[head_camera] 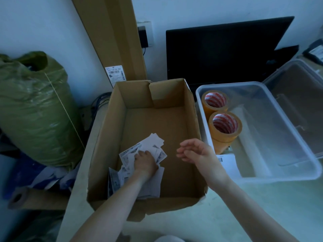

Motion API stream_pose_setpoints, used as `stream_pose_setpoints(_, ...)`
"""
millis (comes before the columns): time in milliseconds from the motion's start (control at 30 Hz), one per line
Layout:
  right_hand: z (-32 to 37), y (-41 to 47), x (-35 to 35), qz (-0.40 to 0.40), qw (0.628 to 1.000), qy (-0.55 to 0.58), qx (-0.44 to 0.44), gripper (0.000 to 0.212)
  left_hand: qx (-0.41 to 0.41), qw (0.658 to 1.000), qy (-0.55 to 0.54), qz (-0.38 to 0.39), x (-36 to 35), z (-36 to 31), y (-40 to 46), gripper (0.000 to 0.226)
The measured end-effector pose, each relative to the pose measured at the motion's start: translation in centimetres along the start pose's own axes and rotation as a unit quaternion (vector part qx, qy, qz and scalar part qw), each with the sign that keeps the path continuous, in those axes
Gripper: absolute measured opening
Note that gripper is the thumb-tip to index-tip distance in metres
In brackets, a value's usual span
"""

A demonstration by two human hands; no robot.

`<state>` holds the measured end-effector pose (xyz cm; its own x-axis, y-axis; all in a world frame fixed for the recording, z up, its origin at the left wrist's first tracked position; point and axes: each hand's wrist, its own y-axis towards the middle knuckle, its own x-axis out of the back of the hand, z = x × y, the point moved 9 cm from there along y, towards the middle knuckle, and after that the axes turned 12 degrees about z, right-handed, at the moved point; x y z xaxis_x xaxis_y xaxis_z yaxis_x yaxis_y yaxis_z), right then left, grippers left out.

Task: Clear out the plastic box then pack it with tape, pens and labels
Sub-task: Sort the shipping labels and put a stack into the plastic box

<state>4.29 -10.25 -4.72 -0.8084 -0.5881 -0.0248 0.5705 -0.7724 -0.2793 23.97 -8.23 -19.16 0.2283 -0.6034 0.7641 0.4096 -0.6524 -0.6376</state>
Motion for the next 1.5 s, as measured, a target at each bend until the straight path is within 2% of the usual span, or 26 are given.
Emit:
stream_pose_setpoints(100,-0.1,0.1,0.2,0.003,1.000,0.005,-0.005,0.023,-0.009,1.000,0.015,0.002,0.3,-0.4,0.0,0.053)
stream_pose_setpoints(200,-0.2,0.2,0.2,0.007,1.000,0.010,-0.010,0.023,-0.036,0.999,-0.020,0.000,0.5,0.3,0.4,0.032)
stream_pose_setpoints(333,-0.3,0.3,0.0,0.012,1.000,0.011,-0.012,0.022,-0.098,0.993,-0.071,0.011,0.6,1.6,0.1,0.017)
stream_pose_setpoints(500,-0.4,0.5,-0.2,0.011,0.999,0.034,-0.017,0.022,-0.124,0.976,-0.176,0.041,0.4,3.7,-0.1,0.016)
stream_pose_setpoints(600,-0.6,0.6,-0.2,0.009,0.999,0.044,-0.026,0.021,-0.110,0.958,-0.266,0.006,2.1,5.0,-1.3,0.023)
stream_pose_setpoints(667,-0.7,0.7,-0.1,0.008,0.998,0.058,-0.029,0.021,-0.091,0.928,-0.360,-0.042,3.8,6.1,-2.9,0.020)
stream_pose_setpoints(767,-0.8,0.7,0.0,0.005,0.997,0.074,-0.034,0.021,-0.092,0.862,-0.486,-0.116,6.0,7.2,-6.1,0.012)
stream_pose_setpoints(867,-0.6,0.6,-0.3,0.006,0.997,0.067,-0.035,0.021,-0.126,0.767,-0.620,-0.108,6.7,6.6,-9.3,0.013)
stream_pose_setpoints(900,-0.6,0.6,-0.6,0.010,0.998,0.058,-0.038,0.021,-0.141,0.748,-0.641,-0.100,6.9,6.1,-10.3,0.016)
stream_pose_setpoints(1033,-0.6,0.6,-2.4,0.086,0.994,0.015,-0.066,0.021,-0.182,0.720,-0.663,-0.094,7.1,3.9,-13.2,0.017)
stream_pose_setpoints(1133,0.1,0.5,-3.5,0.145,0.988,-0.034,-0.044,0.016,-0.188,0.693,-0.690,-0.085,6.7,2.5,-14.4,0.015)
stream_pose_setpoints(1300,1.0,0.3,-3.0,0.158,0.982,-0.103,-0.015,0.012,-0.195,0.695,-0.685,-0.097,7.3,2.5,-15.2,0.016)
stream_pose_setpoints(1400,1.0,0.3,-2.9,0.196,0.968,-0.151,-0.036,0.013,-0.205,0.713,-0.663,-0.099,7.8,2.9,-15.3,0.018)
stream_pose_setpoints(1500,1.3,0.2,-2.9,0.222,0.962,-0.152,-0.045,0.012,-0.213,0.729,-0.643,-0.097,7.9,3.1,-15.3,0.019)
